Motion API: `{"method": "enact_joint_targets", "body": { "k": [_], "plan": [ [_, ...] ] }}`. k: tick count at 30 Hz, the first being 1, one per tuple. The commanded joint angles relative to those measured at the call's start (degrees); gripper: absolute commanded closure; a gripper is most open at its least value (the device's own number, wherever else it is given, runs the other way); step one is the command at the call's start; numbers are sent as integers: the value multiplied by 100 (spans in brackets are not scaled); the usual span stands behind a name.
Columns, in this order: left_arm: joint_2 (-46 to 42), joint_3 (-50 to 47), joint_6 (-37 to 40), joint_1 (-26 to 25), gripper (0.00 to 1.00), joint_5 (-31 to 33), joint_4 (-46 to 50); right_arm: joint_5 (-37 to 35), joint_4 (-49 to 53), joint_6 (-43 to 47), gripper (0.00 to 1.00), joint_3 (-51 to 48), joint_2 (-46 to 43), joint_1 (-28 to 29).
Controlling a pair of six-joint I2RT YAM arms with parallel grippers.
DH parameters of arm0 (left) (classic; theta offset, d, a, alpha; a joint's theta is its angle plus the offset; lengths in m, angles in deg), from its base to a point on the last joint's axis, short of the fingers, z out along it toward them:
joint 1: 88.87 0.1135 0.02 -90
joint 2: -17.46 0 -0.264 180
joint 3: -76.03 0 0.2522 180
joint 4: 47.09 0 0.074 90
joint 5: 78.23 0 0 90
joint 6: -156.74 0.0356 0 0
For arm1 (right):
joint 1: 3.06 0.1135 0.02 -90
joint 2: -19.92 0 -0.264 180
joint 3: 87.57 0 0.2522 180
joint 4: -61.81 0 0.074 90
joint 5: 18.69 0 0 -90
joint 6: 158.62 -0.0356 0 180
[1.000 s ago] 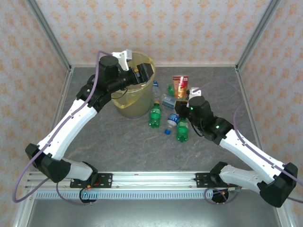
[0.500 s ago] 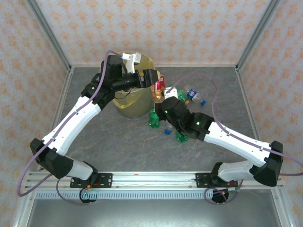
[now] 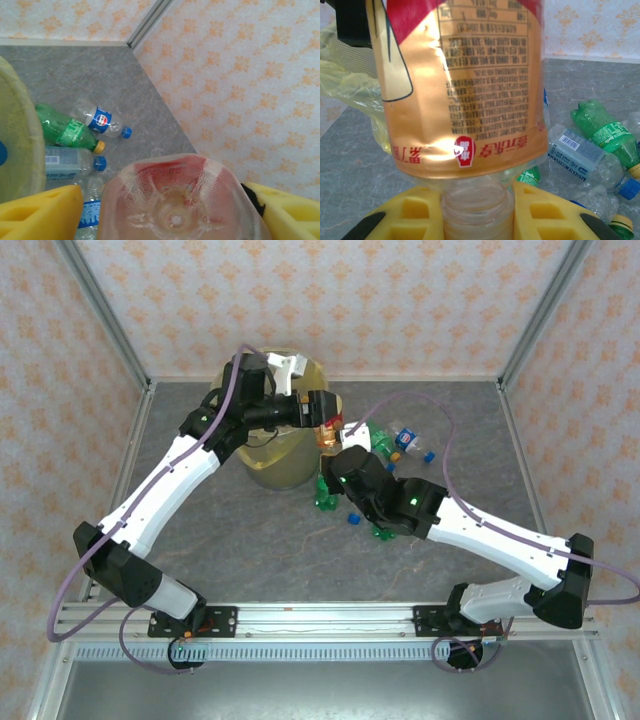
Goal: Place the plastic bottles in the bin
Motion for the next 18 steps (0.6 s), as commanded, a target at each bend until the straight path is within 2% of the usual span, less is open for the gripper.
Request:
{"method": "enact_joint_targets", "body": {
  "k": [1, 3, 5, 6, 10, 13, 18],
  "plan": [
    [125, 250, 86, 47, 27, -405, -1, -369, 77, -86, 75, 285, 73, 62],
    [143, 258, 70, 48, 36, -481, -24, -382, 123, -112, 75, 330, 106, 72],
    [134, 245, 12, 48, 39, -536, -99, -378, 62, -126, 74, 262, 49, 80],
    [130, 256, -29, 48, 40, -546, -135, -374, -7, -102, 70, 202, -6, 77],
    [57, 294, -188, 83, 42, -358, -328, -527, -252, 3, 35, -57, -267, 78],
    [21, 396, -425, 296, 43, -40, -452, -718, -442, 39, 2, -270, -494, 73],
    [-57, 610, -994, 993, 44, 501, -720, -759, -672, 39, 0, -483, -1140, 21]
  ]
}}
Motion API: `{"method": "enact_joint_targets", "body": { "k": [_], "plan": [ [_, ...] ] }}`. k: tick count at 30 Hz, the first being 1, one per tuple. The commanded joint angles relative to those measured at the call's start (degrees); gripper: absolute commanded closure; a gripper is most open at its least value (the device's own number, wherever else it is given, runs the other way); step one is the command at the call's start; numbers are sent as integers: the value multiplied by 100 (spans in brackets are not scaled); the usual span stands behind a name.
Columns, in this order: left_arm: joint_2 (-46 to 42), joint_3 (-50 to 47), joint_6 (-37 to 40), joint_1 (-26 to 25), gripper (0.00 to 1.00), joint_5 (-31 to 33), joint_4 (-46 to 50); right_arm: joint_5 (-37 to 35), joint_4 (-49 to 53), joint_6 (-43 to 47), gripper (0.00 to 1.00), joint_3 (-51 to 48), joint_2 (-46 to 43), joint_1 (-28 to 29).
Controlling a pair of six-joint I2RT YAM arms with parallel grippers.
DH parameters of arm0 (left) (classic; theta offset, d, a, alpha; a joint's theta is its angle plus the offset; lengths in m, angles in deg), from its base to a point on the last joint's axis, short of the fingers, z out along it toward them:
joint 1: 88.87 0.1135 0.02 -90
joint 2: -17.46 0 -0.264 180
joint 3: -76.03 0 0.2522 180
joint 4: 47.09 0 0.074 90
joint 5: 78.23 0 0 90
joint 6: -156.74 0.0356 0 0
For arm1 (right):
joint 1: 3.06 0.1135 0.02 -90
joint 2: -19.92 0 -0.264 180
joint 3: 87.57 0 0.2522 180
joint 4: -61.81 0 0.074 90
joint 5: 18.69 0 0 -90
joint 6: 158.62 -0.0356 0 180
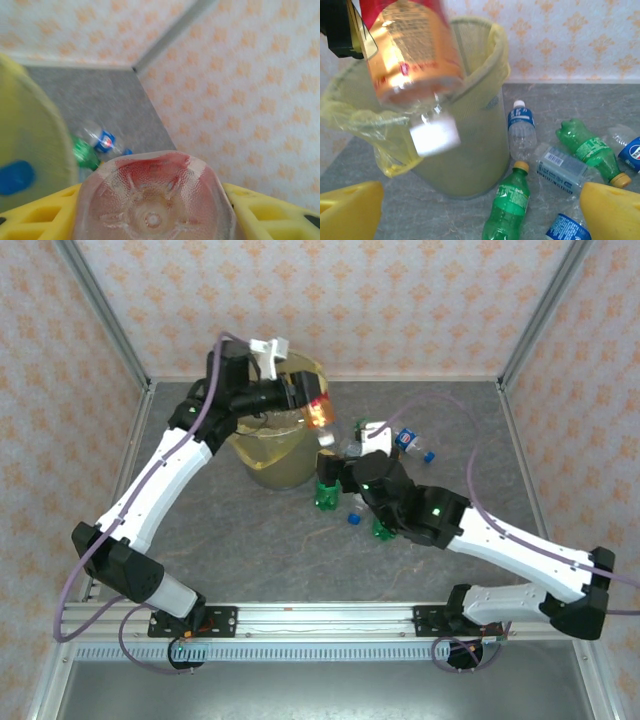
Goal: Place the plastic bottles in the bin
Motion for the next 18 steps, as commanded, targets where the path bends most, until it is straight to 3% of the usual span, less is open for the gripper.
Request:
{"method": "enact_joint_targets", "body": {
  "k": [1, 5, 10, 18],
  "plan": [
    [-149, 345, -433, 449, 44, 608, -504, -296, -315, 18, 0, -53, -382, -41],
    [-75, 519, -383, 800, 45, 1536, -334, -448, -359, -81, 0, -115, -636, -126],
    [31, 332, 451, 788, 45, 3073, -215, -516, -362, -215, 0, -350, -1006, -293],
    [688, 498, 1584, 165, 41, 4643, 549, -463, -291, -507, 0, -795, -1451, -533]
  ]
}}
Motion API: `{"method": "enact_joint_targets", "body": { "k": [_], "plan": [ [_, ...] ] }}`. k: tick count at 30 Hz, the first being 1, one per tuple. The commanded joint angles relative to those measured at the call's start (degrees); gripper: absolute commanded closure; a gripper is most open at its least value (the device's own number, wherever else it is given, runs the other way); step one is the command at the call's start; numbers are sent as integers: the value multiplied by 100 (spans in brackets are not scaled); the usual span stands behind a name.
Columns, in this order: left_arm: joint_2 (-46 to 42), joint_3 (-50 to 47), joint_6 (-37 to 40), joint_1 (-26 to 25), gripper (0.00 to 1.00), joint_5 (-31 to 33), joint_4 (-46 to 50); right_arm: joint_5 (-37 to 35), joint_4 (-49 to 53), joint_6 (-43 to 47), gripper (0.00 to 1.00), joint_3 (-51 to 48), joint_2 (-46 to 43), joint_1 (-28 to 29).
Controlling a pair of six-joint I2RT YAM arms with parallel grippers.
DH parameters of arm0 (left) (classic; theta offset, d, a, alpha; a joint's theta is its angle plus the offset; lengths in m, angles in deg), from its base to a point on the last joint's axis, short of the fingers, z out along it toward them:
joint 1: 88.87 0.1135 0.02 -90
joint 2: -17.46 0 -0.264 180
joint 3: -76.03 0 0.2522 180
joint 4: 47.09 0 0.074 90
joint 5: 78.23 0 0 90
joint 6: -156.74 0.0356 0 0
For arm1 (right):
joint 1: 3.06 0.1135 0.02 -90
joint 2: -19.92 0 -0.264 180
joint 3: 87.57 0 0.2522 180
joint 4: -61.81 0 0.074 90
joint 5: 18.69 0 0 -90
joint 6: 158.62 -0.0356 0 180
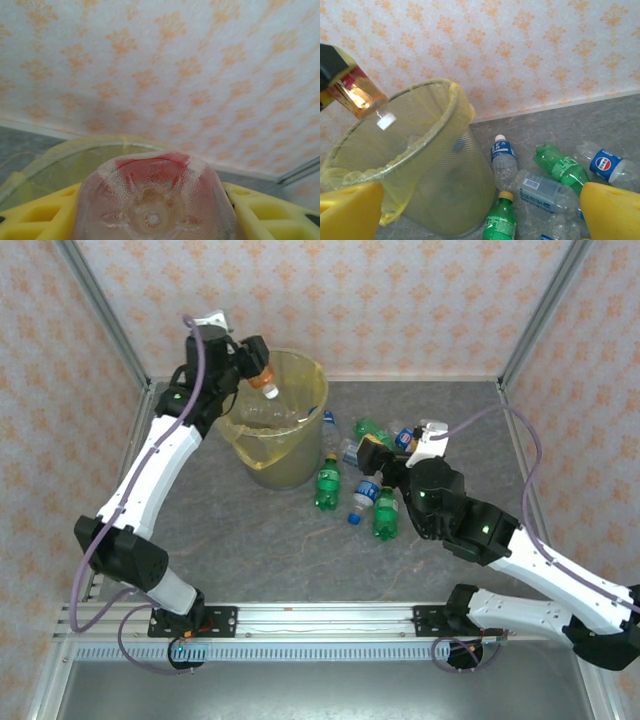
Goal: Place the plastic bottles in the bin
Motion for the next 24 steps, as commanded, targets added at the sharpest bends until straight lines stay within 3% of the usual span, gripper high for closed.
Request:
{"method": "enact_joint_targets", "body": {
  "k": [1, 10, 15, 24],
  "plan": [
    [310, 141, 717, -296, 40, 1006, 526, -185, 52, -317, 0, -142, -142, -50],
    [389, 255, 568, -308, 14, 816, 829, -386, 266, -719, 0, -335, -26, -178],
    [214, 391, 448, -308, 1, 584, 952, 28, 375, -1072, 0, -473, 202, -538],
    [-356, 404, -12, -308, 1, -266, 863, 1256, 187, -1260, 0, -816, 729, -1647]
  ]
}}
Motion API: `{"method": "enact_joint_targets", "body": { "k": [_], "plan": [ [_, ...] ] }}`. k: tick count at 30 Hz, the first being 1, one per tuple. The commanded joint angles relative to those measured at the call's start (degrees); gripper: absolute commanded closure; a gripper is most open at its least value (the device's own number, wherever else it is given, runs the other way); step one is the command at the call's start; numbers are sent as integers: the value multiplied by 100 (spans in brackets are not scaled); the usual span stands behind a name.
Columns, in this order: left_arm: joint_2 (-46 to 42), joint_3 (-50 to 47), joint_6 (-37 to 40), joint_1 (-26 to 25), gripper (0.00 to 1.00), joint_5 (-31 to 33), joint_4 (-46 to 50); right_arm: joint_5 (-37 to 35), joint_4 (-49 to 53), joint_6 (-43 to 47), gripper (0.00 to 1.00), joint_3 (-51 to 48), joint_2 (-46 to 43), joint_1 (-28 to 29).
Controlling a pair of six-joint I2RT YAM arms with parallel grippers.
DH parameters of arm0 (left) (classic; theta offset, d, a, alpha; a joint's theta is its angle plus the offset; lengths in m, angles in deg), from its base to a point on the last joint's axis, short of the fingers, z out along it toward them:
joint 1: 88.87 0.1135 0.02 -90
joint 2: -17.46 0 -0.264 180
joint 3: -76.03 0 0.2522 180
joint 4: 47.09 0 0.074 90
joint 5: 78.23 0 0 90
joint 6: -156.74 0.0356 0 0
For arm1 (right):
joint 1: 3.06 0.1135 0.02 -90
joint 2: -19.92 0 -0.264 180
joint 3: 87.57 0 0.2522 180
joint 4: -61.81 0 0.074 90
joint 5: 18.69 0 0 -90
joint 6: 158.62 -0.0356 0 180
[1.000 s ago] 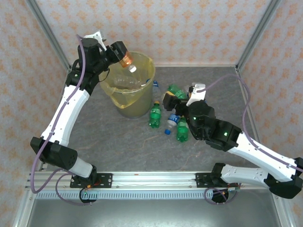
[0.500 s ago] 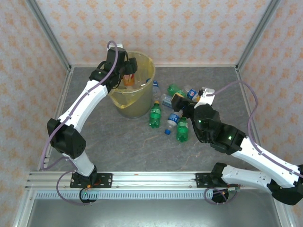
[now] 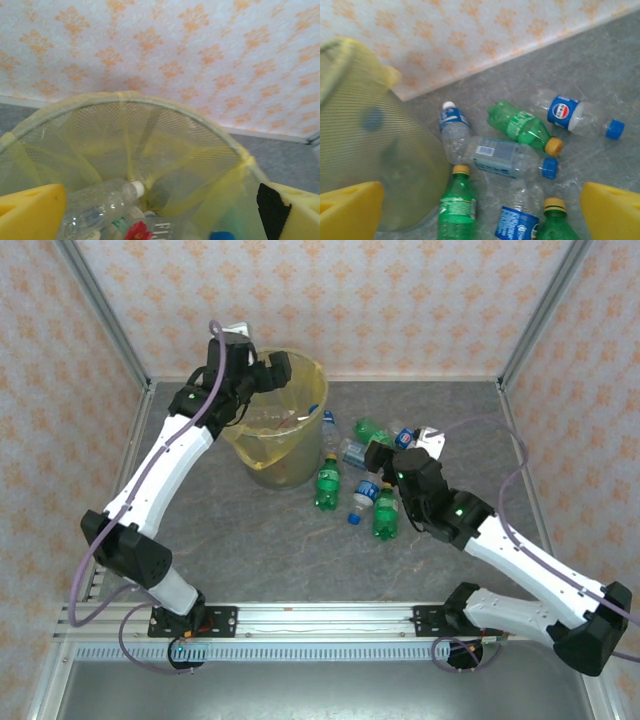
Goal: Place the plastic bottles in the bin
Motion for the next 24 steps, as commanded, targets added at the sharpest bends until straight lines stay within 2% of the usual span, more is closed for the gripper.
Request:
{"method": "enact_joint_targets", "body": {
  "k": [1, 7, 14, 24],
  "plan": [
    [-365, 200, -327, 24, 1, -499, 25, 559, -101, -138, 1, -130, 124, -427],
    [-723, 61, -706, 29, 1, -969, -99, 1461, -578, 126, 4, -187, 638, -1477],
    [-1035, -88, -658, 24, 1, -912, 93, 2201, -974, 331, 7, 17, 1619, -2447],
    [-1250, -207, -638, 24, 1, -823, 235, 2686, -1337, 571, 8, 687, 3046, -3270]
  ]
}}
